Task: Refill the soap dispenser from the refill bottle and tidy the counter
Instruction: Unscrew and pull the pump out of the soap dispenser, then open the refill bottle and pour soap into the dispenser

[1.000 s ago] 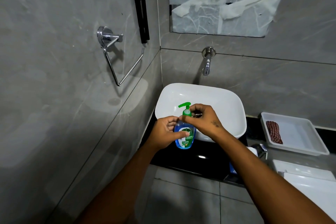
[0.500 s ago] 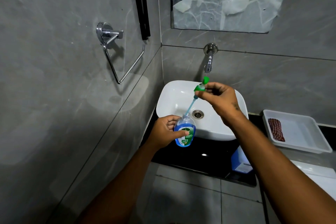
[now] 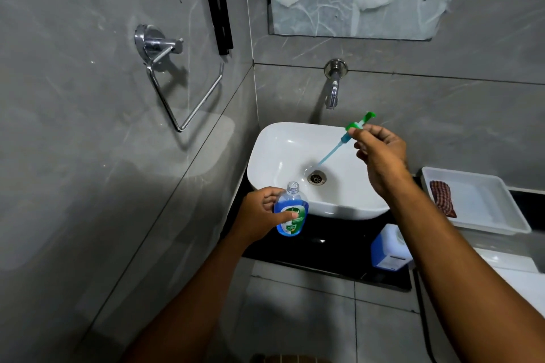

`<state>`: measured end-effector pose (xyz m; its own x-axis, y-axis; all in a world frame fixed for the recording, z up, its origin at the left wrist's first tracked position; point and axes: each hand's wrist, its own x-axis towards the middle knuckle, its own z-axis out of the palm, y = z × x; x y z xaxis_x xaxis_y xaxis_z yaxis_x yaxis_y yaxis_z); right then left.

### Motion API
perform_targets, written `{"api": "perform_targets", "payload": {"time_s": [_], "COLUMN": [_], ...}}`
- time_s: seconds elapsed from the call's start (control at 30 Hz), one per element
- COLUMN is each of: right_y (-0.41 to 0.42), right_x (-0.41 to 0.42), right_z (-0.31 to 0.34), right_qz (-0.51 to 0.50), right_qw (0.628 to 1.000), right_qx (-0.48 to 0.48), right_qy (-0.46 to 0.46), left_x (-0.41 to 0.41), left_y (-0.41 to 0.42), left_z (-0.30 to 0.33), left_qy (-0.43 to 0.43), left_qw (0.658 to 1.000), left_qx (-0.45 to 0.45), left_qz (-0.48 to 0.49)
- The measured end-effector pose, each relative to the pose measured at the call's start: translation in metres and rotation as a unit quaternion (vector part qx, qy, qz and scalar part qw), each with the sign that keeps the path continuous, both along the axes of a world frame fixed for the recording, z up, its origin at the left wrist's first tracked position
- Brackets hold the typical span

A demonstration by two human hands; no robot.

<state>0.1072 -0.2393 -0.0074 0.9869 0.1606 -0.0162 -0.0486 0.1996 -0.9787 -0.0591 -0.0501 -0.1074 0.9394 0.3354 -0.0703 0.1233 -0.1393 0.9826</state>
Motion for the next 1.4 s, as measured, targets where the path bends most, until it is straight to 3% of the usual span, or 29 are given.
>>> {"api": "perform_targets", "payload": {"time_s": [0.1,0.2,0.27,0.37,0.43,0.57,0.7,0.93,1.0,1.13,1.17,1.27,1.4], "right_y": [-0.001,-0.001,-0.006,-0.012,-0.011,-0.003,0.004,0.003,0.001,0.006,0.008,0.014,0.022], "right_x": [0.003,-0.007,-0.018,-0.037,-0.048,-0.054,-0.052,-0.049,-0.048,-0.058,-0.062,-0.069,-0.064], "right_z": [-0.016,-0.053,-0.086,-0.134,-0.16,-0.195,-0.211,-0.229,-0.228,-0.212,-0.207,-0.198,-0.195], "right_qz": [0.009,0.068,0.119,0.246,0.296,0.316,0.323,0.311,0.296,0.287,0.303,0.328,0.309], "right_qw": [0.997,0.974,0.925,0.781,0.707,0.629,0.6,0.62,0.655,0.806,0.829,0.849,0.858], "right_qx": [-0.054,-0.181,-0.316,-0.513,-0.586,-0.653,-0.679,-0.679,-0.656,-0.496,-0.451,-0.396,-0.394], "right_qy": [-0.049,-0.115,-0.175,-0.259,-0.262,-0.28,-0.273,-0.241,-0.233,-0.15,-0.129,-0.125,-0.117], "left_x": [-0.006,-0.015,-0.023,-0.036,-0.045,-0.061,-0.072,-0.072,-0.066,-0.048,-0.041,-0.021,0.0], "left_y": [0.002,0.005,0.007,0.008,0.007,0.002,0.0,0.0,0.001,0.005,0.006,0.008,0.013], "left_z": [-0.01,-0.019,-0.026,-0.035,-0.043,-0.051,-0.055,-0.058,-0.062,-0.075,-0.079,-0.093,-0.108], "left_qy": [0.0,0.0,-0.003,0.007,0.023,0.04,0.051,0.062,0.063,0.077,0.083,0.095,0.123], "left_qw": [1.0,1.0,0.999,0.999,0.998,0.997,0.997,0.997,0.997,0.995,0.995,0.994,0.992], "left_qx": [0.013,0.014,0.016,0.018,0.024,0.037,0.039,0.022,0.018,0.006,0.004,0.001,-0.021], "left_qz": [0.006,0.021,0.033,0.051,0.056,0.055,0.053,0.043,0.041,0.058,0.059,0.053,0.028]}}
